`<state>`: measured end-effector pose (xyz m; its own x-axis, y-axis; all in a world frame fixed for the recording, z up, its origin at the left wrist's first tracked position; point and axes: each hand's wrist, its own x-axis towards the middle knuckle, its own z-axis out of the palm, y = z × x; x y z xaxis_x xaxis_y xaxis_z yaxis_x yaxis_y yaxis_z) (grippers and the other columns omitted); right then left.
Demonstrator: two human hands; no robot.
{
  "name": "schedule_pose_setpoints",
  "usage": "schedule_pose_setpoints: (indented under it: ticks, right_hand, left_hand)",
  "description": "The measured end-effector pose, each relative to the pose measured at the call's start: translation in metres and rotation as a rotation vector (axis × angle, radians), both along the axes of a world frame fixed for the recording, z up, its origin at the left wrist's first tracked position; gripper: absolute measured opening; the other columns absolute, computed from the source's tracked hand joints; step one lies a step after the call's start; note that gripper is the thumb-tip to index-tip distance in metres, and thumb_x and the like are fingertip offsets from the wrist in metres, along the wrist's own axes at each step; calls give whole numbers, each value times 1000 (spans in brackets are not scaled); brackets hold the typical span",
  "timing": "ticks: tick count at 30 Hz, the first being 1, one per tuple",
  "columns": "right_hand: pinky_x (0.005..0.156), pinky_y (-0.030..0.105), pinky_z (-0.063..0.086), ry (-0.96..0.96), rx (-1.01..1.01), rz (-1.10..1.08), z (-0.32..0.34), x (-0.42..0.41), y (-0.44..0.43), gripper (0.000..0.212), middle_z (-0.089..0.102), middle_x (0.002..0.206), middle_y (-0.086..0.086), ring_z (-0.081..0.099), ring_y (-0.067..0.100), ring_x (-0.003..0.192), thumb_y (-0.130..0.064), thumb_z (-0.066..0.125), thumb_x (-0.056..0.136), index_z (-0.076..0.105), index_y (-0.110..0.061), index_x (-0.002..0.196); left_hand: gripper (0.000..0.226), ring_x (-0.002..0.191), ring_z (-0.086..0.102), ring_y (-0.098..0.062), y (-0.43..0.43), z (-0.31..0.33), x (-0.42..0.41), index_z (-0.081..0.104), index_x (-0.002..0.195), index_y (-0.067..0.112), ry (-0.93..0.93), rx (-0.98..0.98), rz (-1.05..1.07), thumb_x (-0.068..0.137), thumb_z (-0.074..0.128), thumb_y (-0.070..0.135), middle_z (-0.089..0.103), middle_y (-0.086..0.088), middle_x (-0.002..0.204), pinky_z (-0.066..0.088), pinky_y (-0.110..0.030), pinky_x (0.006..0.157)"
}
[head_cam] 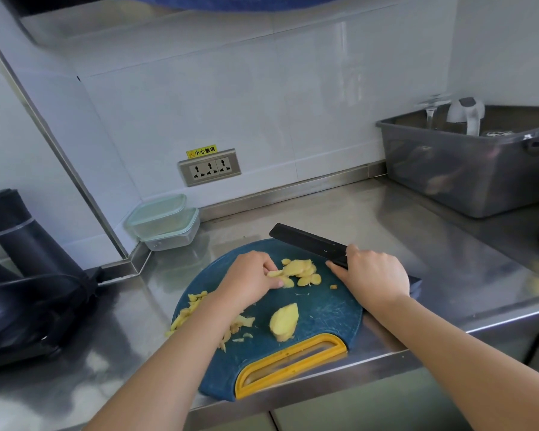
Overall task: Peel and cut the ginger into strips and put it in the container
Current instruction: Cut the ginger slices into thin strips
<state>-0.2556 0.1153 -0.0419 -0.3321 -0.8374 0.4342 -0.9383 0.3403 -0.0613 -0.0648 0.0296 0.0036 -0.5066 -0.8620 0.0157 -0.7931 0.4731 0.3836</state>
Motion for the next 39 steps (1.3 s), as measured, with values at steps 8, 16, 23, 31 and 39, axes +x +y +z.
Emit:
schedule_pose_setpoints:
  ticks: [8,16,23,31,39]
  right_hand:
    - [55,28,35,4,1,3,-1,0,-1,48,66,85,0,66,22,77,-60,31,97,50,-16,95]
    - [56,28,36,-3,-5,11,-2,-1,-1,49,66,84,1,65,23,77,-59,31,97,52,-14,98]
    - [55,28,34,19,2,0,-2,-2,-2,49,67,85,1,66,23,78,-60,31,97,52,-15,98]
    - [54,28,35,33,-3,-5,-2,-1,-2,50,66,83,0,65,21,76,-59,31,97,54,-14,99]
    - [59,30,39,17,65,3,5,0,0,52,67,90,3,65,24,81,-60,33,96,55,-12,102]
  left_hand:
    - [28,103,55,-10,-7,9,-8,64,115,23,80,-13,-101,93,55,39,61,9,111,39,-24,81]
    - [17,105,50,-17,-11,5,-19,61,94,36,12,-33,-126,81,71,39,56,4,111,41,-43,94]
    - [14,96,52,-5,8,13,-3,63,82,25,236,-33,-42,83,70,36,60,11,100,39,-26,78]
    - [18,68,61,-6,43,25,19,70,81,23,74,283,-21,83,68,41,68,7,72,47,-21,65]
    - [26,77,61,-7,70,5,20,63,106,21,-27,-3,41,92,54,41,67,6,88,47,-23,66]
